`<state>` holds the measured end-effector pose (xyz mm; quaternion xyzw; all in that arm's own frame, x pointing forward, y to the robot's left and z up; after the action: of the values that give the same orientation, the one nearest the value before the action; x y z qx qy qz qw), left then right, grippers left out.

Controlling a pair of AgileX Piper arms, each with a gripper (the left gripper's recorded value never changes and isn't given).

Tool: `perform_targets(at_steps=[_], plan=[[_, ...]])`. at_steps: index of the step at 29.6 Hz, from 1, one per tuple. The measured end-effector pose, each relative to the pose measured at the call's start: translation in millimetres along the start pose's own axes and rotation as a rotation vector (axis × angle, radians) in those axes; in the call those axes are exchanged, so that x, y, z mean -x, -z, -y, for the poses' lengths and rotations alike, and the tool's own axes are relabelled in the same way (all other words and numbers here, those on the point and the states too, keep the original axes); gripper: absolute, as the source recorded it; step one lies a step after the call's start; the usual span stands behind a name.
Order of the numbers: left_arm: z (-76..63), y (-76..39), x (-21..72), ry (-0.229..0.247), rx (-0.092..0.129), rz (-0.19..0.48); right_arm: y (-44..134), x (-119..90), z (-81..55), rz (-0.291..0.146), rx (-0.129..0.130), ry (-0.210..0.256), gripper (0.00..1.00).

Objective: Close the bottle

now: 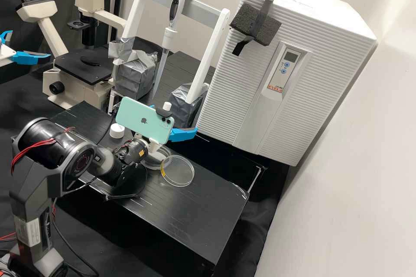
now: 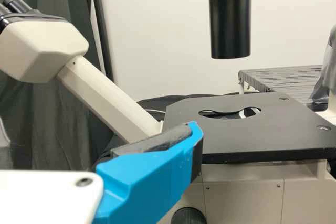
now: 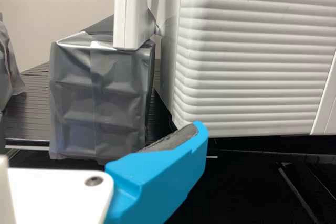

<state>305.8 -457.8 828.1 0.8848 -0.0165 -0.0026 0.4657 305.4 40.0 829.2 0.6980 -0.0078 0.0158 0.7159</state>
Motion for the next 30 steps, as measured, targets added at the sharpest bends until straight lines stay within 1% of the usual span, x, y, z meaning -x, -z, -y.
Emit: perform_targets(at_steps=[7, 8, 9, 11, 12, 13, 14, 15, 16, 17, 19, 20, 21, 23, 24, 26, 27, 29, 30], plan=[[0.0, 0.0, 0.0, 0.000, 0.000, 0.000, 0.0, 0.0, 0.0, 0.000, 0.000, 0.000, 1.00], [0.0, -0.2, 0.0, 0.000, -0.001, 0.002, 0.0, 0.0, 0.0, 0.000, 0.000, 0.000, 1.00], [0.0, -0.1, 0.0, 0.002, -0.007, 0.007, 0.0, 0.0, 0.0, 0.000, 0.000, 0.000, 1.00], [2.2, 2.4, 2.5, 0.012, -0.007, 0.025, 0.0, 0.0, 0.0, 0.000, 0.000, 0.000, 1.00], [1.7, 3.4, 5.1, 0.009, -0.002, 0.041, 0.0, 0.0, 0.0, 0.000, 0.000, 0.000, 1.00], [2.9, 6.3, 10.3, 0.012, 0.009, 0.064, 0.0, 0.0, 0.0, 0.000, 0.000, 0.000, 1.00], [2.4, 7.3, 13.1, 0.010, 0.017, 0.074, 0.0, 0.0, 0.0, 0.000, 0.000, 0.000, 1.00], [2.3, 9.0, 20.1, 0.007, 0.029, 0.106, 0.0, 0.0, 0.0, 0.000, 0.000, 0.000, 1.00], [2.1, 9.2, 24.5, 0.004, 0.038, 0.130, 0.0, 0.0, 0.0, 0.000, 0.000, 0.000, 1.00], [1.5, 10.7, 29.9, -0.002, 0.040, 0.148, 0.0, 0.0, 0.0, 0.000, 0.000, 0.000, 1.00], [1.8, 10.6, 39.7, -0.014, 0.043, 0.212, 0.0, 0.0, 0.0, 0.000, 0.000, 0.000, 1.00], [2.1, 10.3, 44.1, -0.012, 0.054, 0.240, 0.0, 0.0, 0.0, 0.000, 0.000, 0.000, 1.00], [3.0, 9.2, 50.8, 0.000, 0.054, 0.284, 0.0, 0.0, 0.0, 0.000, 0.000, 0.000, 1.00], [5.8, 8.1, 60.6, 0.031, 0.061, 0.327, 0.0, 0.0, 0.0, 0.000, 0.000, 0.000, 1.00], [7.1, 7.4, 64.8, 0.047, 0.061, 0.344, 0.0, 0.0, 0.0, 0.000, 0.000, 0.000, 1.00], [13.2, 5.0, 74.6, 0.096, 0.049, 0.389, 0.0, 0.0, 0.0, 0.000, 0.000, 0.000, 1.00], [17.0, 3.5, 79.7, 0.123, 0.033, 0.418, 0.0, 0.0, 0.0, 0.000, 0.000, 0.000, 1.00], [22.4, 1.4, 86.6, 0.163, 0.014, 0.458, 0.0, 0.0, 0.0, 0.000, 0.000, 0.000, 1.00], [24.6, 0.7, 90.3, 0.182, 0.013, 0.474, 0.0, 0.0, 0.0, 0.000, 0.000, 0.000, 1.00]])
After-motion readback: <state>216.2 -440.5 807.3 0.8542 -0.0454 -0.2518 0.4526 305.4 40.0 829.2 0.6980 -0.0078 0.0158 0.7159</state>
